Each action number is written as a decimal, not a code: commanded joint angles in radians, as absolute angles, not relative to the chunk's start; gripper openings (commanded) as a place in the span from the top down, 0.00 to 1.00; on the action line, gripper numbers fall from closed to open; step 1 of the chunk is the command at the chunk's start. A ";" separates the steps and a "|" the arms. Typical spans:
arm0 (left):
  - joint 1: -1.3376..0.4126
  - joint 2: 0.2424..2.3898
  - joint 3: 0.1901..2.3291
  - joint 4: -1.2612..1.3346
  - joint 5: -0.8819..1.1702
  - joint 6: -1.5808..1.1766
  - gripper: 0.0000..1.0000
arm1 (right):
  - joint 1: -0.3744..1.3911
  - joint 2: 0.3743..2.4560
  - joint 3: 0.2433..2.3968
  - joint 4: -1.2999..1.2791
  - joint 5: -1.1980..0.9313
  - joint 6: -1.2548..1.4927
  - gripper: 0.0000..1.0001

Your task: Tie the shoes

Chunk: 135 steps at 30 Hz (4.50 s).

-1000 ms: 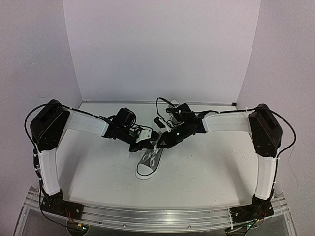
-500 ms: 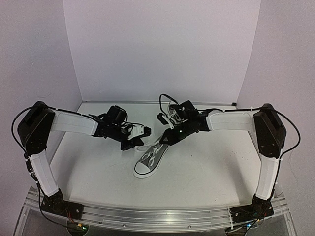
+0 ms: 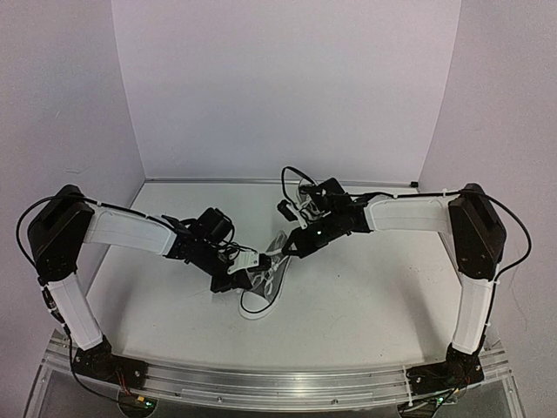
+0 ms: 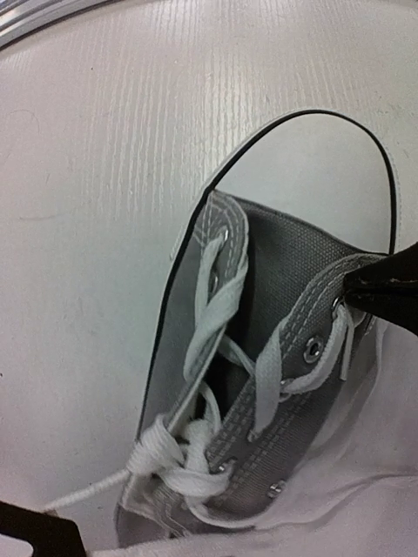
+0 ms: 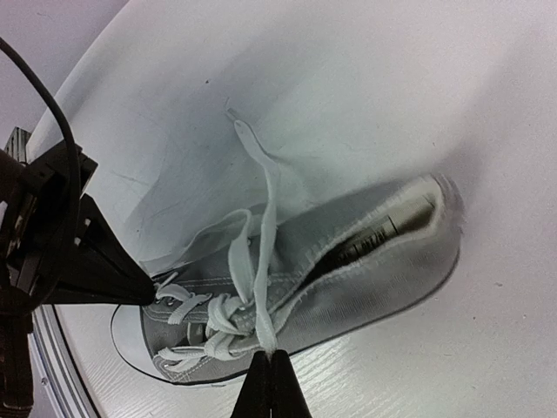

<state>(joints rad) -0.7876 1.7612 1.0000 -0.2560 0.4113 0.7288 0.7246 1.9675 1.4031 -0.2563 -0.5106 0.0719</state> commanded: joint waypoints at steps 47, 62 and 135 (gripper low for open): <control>-0.657 1.868 1.198 -0.138 0.854 0.795 1.00 | 0.755 1.965 1.425 -0.241 -0.604 0.009 1.00; -0.659 1.941 1.251 -0.083 0.717 0.710 1.00 | 0.755 1.924 1.368 -0.240 -0.684 -0.052 1.00; -0.706 1.981 1.220 -0.095 0.913 0.759 1.00 | 0.675 1.914 1.255 -0.194 -0.798 0.106 0.69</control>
<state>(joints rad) -0.7036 1.9842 1.2213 -0.1040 0.8874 0.7544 0.6754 1.8697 1.2127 -0.2392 -0.7388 0.0891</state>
